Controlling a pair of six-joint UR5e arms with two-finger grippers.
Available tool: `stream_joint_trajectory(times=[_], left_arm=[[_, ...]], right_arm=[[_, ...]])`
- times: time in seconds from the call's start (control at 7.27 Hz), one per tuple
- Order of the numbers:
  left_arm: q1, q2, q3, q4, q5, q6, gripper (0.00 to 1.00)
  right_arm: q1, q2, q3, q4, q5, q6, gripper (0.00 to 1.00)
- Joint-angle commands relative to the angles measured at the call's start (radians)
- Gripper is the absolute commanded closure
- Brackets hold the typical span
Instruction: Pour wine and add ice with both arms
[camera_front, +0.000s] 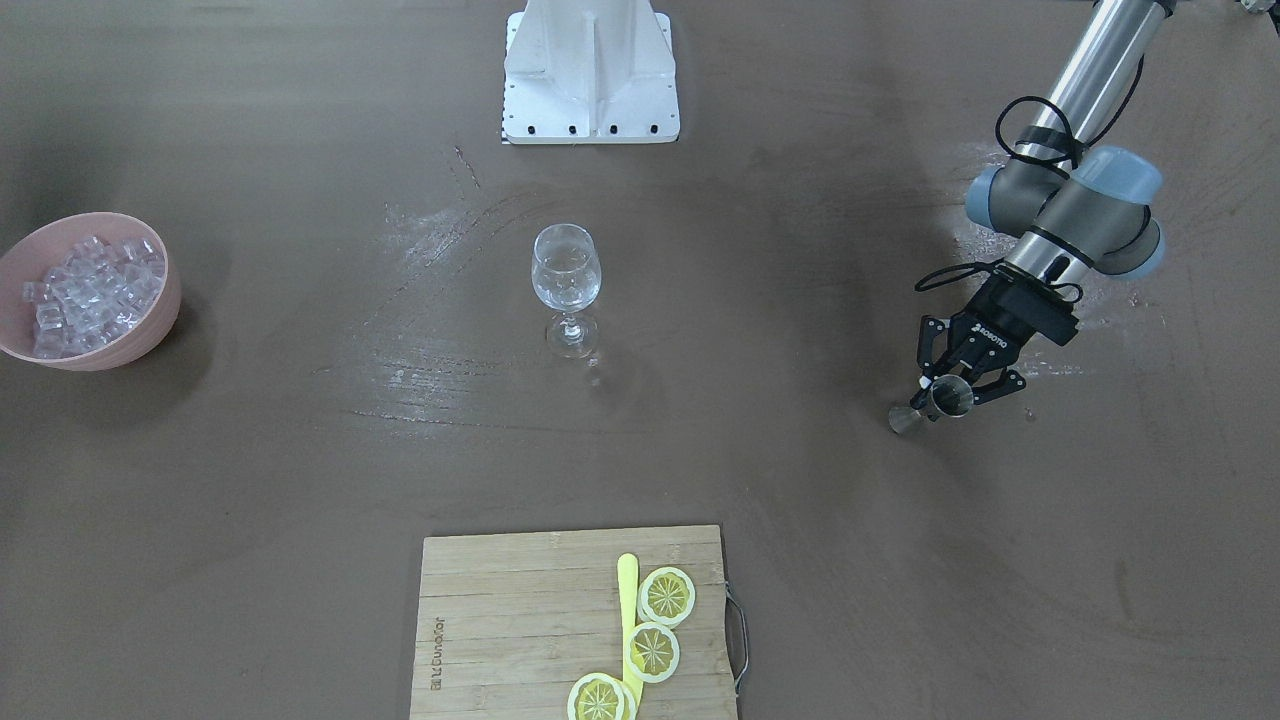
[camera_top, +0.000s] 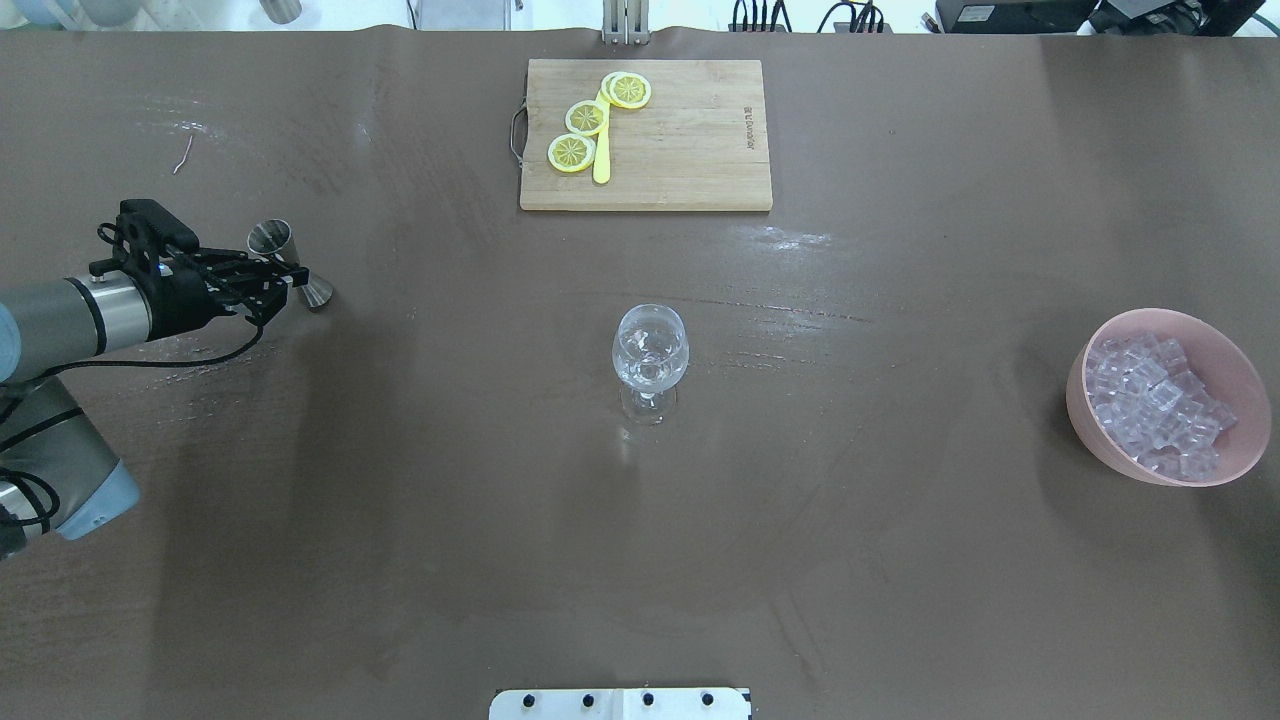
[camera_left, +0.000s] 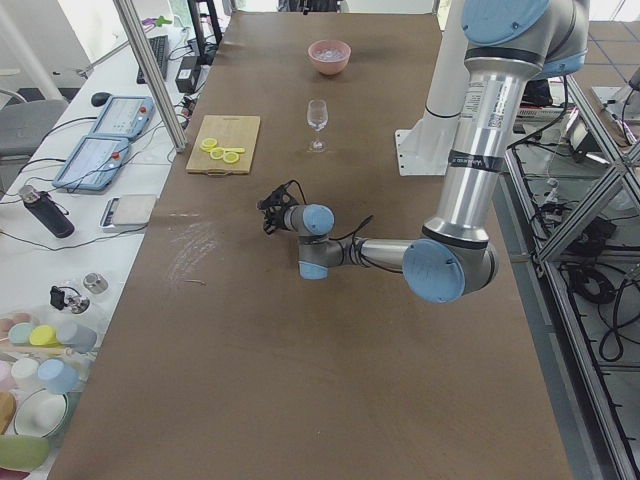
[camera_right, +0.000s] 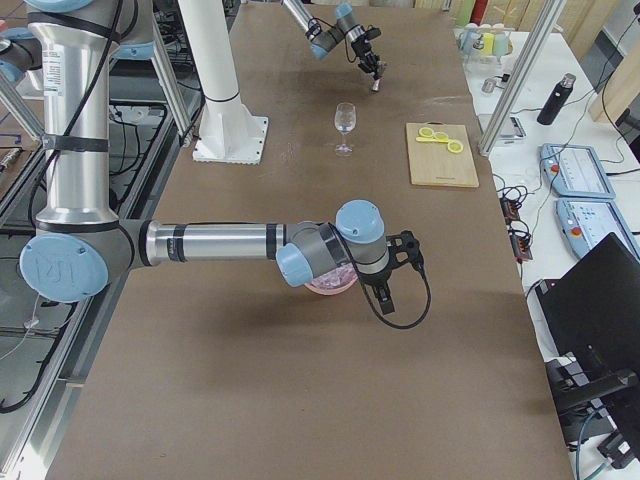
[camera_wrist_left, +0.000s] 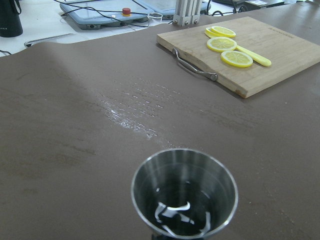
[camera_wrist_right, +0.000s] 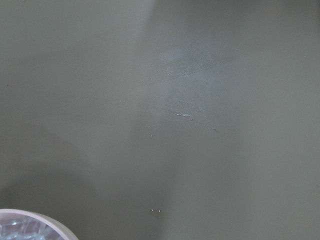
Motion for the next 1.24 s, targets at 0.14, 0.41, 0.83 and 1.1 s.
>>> stream_joint_trajectory(times=[0.14,0.41,0.83,1.1], left_arm=[[0.001,-0.022,-0.027,-0.022,-0.002,0.004,1.0],[0.003,-0.048,-0.047,-0.016,-0.008,0.011,1.0],[0.009,-0.083,-0.091,-0.011,-0.008,0.02,1.0],[0.087,-0.111,-0.122,-0.004,-0.006,0.03,1.0]], right_arm=[[0.0,0.0,0.0,-0.001,0.0,0.0,0.0],[0.0,0.0,0.0,0.0,0.0,0.0,0.0],[0.0,-0.009,0.0,-0.001,0.0,-0.002,0.0],[0.0,-0.009,0.0,-0.001,-0.002,0.0,0.0]])
